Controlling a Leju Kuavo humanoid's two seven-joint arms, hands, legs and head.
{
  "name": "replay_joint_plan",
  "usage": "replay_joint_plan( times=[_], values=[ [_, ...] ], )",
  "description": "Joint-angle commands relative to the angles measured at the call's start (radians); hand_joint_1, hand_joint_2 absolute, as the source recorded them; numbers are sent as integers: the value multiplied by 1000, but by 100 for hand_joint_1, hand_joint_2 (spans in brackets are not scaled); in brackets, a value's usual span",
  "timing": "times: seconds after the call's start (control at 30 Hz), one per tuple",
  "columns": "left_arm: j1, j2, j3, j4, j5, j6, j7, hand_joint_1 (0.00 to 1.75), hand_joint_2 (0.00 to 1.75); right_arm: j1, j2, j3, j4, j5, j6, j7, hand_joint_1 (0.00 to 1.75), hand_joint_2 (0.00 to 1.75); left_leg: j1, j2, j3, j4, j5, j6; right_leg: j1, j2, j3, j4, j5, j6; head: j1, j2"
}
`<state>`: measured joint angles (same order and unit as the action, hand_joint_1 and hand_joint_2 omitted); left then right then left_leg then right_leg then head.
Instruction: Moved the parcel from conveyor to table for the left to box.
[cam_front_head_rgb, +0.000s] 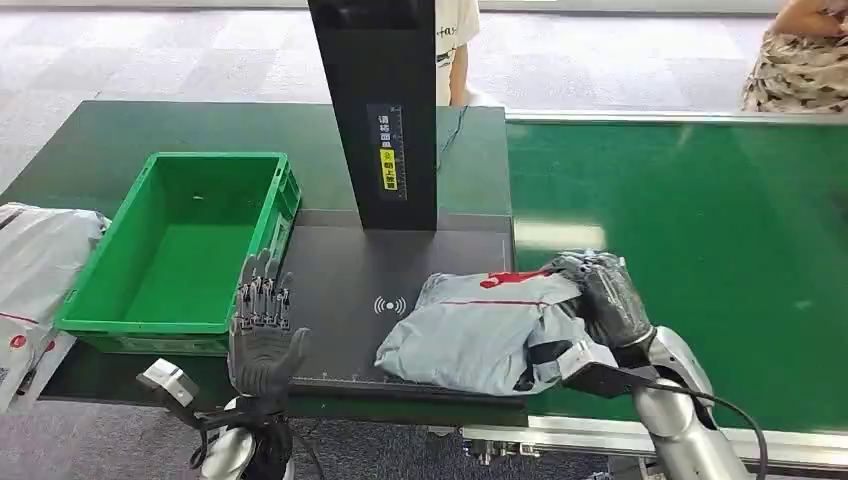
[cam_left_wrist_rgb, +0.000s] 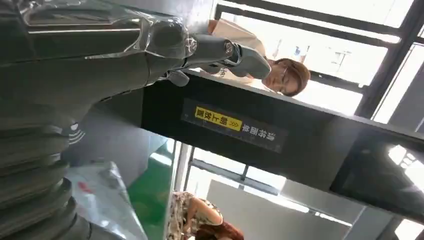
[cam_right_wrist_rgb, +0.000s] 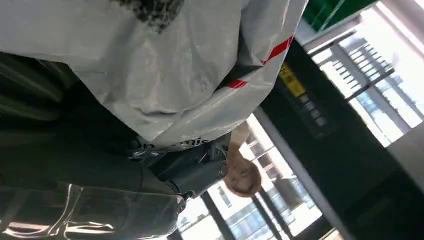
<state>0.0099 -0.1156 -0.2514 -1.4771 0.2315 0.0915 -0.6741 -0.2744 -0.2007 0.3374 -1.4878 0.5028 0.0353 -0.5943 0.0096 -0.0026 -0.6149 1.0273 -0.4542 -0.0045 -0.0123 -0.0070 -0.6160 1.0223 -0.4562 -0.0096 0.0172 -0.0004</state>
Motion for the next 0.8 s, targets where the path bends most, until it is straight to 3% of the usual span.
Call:
replay_joint_plan(
  times=[0.03,0.1,0.13,0.27,0.43,0.57,0.6,0.63,0.8],
  values=[
    [-23,24,-36,47,4,0,1,0,175,-151,-34,312,148,18,47,14,175,175,0,3,3,-1,-1,0,0,3,2,-1,0,0,-1,0],
    [-20,27,-42,51,-1,-4,0,0,175,-180,-38,355,217,79,3,41,175,175,0,4,4,-1,-1,0,0,3,3,-2,0,0,0,0],
    [-20,31,-45,57,-4,-8,-1,0,175,-211,-46,394,284,196,-79,84,175,175,0,5,7,-3,-1,0,0,5,6,-4,1,0,0,0],
    [-28,26,-47,71,-14,-20,-6,0,175,-248,-12,428,500,317,-200,134,175,175,0,4,7,-3,-1,0,0,4,6,-4,1,0,0,0],
    [-48,14,-43,64,-27,-25,10,0,175,-275,29,380,645,296,-275,141,175,175,0,2,7,-3,0,0,0,2,6,-4,1,0,0,0],
    [-45,20,-34,59,-29,-24,13,0,175,-281,49,327,659,249,-321,110,175,175,0,3,5,-2,-1,0,0,3,4,-2,1,0,0,0],
    [-43,22,-32,59,-29,-24,13,0,175,-277,55,310,652,225,-331,93,140,175,0,3,7,-3,-1,0,0,3,6,-4,1,0,0,0],
    [-43,25,-34,65,-30,-25,13,0,175,-272,64,283,640,174,-331,48,0,175,0,2,4,-1,0,0,0,2,3,-2,1,0,0,0],
    [-44,59,-80,102,-60,-54,16,0,175,-229,74,217,542,14,-304,-67,0,175,0,2,6,-2,0,0,0,2,4,-3,0,0,0,0]
  ],
)
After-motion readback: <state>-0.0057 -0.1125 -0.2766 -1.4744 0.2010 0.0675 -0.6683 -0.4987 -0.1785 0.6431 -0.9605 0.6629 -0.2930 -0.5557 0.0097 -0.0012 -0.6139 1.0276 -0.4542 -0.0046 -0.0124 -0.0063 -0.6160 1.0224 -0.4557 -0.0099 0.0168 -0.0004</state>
